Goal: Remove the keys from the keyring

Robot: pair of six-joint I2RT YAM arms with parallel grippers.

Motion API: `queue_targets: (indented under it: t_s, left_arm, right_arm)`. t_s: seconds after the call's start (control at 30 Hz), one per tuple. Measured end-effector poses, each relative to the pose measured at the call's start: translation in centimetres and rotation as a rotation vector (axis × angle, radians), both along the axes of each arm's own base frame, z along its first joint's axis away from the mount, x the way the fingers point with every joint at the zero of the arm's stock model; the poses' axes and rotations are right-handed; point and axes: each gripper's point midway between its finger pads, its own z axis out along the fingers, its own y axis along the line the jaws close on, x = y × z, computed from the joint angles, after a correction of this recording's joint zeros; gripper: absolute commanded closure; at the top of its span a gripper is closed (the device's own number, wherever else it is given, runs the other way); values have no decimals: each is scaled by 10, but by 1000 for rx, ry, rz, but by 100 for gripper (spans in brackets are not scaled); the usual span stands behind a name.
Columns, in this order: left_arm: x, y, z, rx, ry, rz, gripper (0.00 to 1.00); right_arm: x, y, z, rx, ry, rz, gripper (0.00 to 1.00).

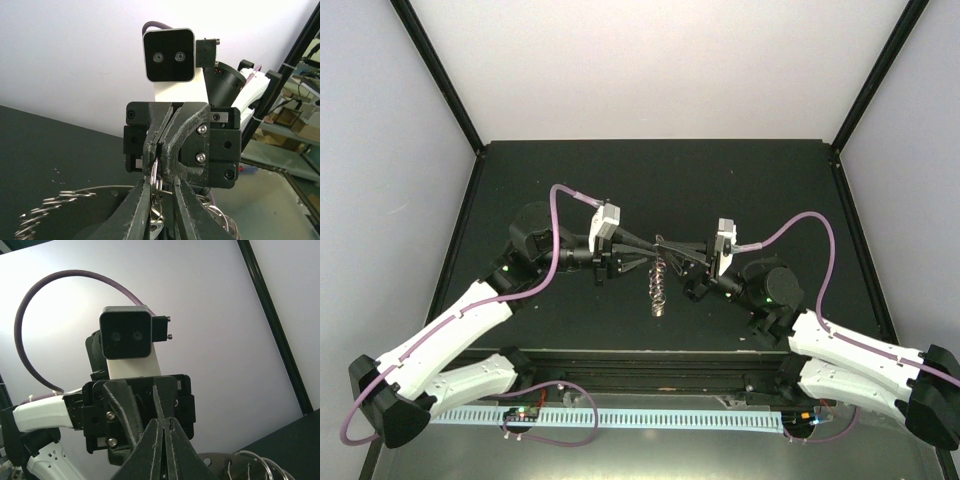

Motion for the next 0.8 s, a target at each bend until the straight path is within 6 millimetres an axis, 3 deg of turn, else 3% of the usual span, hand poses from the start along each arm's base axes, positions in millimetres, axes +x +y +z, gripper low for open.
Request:
queue_targets:
  t_s: [0.07, 0.23, 0.3, 0.43, 0.5, 0.63, 0.8]
  left_arm:
    - [0, 0, 0, 0, 8, -1, 98]
    - [0, 0, 1, -6, 5, -9, 98]
    - [0, 0, 1, -6, 4, -9, 98]
    - [0, 0, -2, 4, -8, -9, 98]
    - [0, 0, -7, 23, -13, -6, 99]
    - [3, 2, -22, 89, -32, 13, 98]
    - [1, 4, -26, 154, -90, 16, 98]
  right_arm:
    - [-1, 1, 0, 1, 0, 10, 99]
    - [-2, 1, 2, 10, -6, 17, 99]
    - [-2, 0, 2, 9, -5, 15, 89]
    - [-3, -6, 4, 1, -5, -11, 52]
    - [-5, -15, 8, 6, -9, -28, 43]
    - [-11, -38, 14, -10, -31, -80, 38]
    - [-4, -48, -1, -146, -7, -118, 35]
